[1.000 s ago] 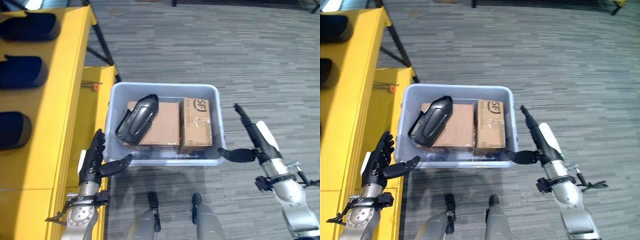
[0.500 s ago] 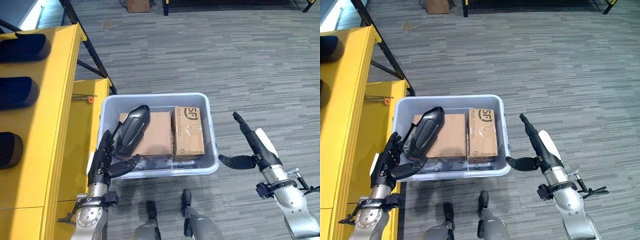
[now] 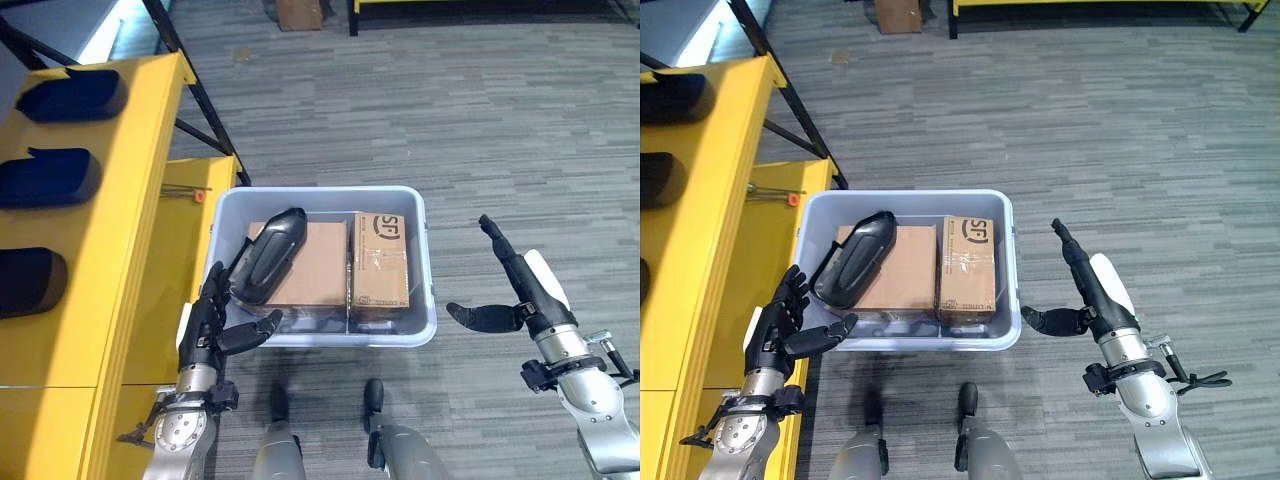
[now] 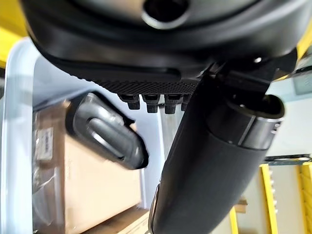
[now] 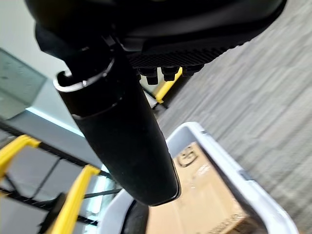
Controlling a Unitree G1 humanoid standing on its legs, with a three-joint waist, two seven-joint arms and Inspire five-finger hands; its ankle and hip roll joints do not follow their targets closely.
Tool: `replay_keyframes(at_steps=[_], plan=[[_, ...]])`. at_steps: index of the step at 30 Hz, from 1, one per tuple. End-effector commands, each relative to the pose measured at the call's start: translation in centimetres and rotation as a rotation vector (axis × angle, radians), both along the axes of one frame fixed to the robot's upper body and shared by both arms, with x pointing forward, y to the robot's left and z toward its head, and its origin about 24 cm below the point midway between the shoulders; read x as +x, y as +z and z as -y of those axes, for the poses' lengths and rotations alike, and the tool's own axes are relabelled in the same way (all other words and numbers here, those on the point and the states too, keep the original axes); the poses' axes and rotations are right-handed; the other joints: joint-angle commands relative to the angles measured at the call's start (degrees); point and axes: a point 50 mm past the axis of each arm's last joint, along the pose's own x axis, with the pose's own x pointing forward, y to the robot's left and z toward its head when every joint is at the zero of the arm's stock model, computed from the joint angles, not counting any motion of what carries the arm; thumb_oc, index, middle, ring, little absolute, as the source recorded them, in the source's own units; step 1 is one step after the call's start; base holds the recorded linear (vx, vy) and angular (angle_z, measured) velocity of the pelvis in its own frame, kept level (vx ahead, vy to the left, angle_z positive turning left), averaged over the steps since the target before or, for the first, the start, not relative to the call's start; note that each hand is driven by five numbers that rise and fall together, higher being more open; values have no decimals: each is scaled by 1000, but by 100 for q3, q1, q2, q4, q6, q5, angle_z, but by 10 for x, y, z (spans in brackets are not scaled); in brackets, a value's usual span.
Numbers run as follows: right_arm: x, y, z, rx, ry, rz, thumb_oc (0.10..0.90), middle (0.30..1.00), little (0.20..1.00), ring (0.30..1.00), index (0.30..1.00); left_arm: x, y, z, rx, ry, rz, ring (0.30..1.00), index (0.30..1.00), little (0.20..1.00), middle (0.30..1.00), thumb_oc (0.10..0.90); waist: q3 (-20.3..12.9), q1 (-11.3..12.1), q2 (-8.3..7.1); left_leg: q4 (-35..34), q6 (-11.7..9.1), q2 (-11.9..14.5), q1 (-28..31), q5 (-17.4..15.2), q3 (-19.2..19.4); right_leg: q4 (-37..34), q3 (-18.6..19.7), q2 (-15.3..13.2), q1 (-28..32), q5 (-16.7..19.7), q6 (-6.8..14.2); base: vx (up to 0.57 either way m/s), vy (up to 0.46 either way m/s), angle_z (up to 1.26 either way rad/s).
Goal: Move parts from the plastic box to the shelf.
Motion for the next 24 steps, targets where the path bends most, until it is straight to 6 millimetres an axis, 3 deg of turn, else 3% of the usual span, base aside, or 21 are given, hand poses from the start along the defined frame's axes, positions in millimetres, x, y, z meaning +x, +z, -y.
replay_keyframes(at_steps=[1,9,14,17,24], plan=[[5,45,-4,-47,38,244,900,1000,1000,1000,1000,0,49,-9,56,17,249,1000,1000,1000,1000,900,-497,-32,134,-90,-84,-29,140,319,322,165,374,-304,757,-1098,621,169,307,-54],[9,49,-11,-78,61,252,900,1000,1000,1000,1000,-6,55,-18,73,33,262,1000,1000,1000,1000,900,-459,134,-94,464,115,-379,54,-313,754,-47,512,-845,861,-857,941,92,224,-22],[16,89,-18,-221,107,405,900,1000,1000,1000,1000,-5,64,-22,106,35,291,1000,1000,1000,1000,900,-387,250,-289,714,155,-492,-302,-493,696,-106,397,-1000,751,-779,1043,4,94,1],[26,118,-27,-356,161,491,900,1000,1000,1000,1000,-4,68,-24,126,45,296,1000,1000,1000,1000,900,-279,400,-473,696,151,-496,-525,-416,646,-168,270,-995,629,-691,1052,-30,14,10],[41,151,-48,-510,260,549,900,1000,1000,1000,1000,-1,67,-25,119,53,294,1000,1000,1000,1000,900,-34,686,-743,493,88,-419,-682,-201,532,-251,-3,-885,523,-630,1044,-24,-35,14]])
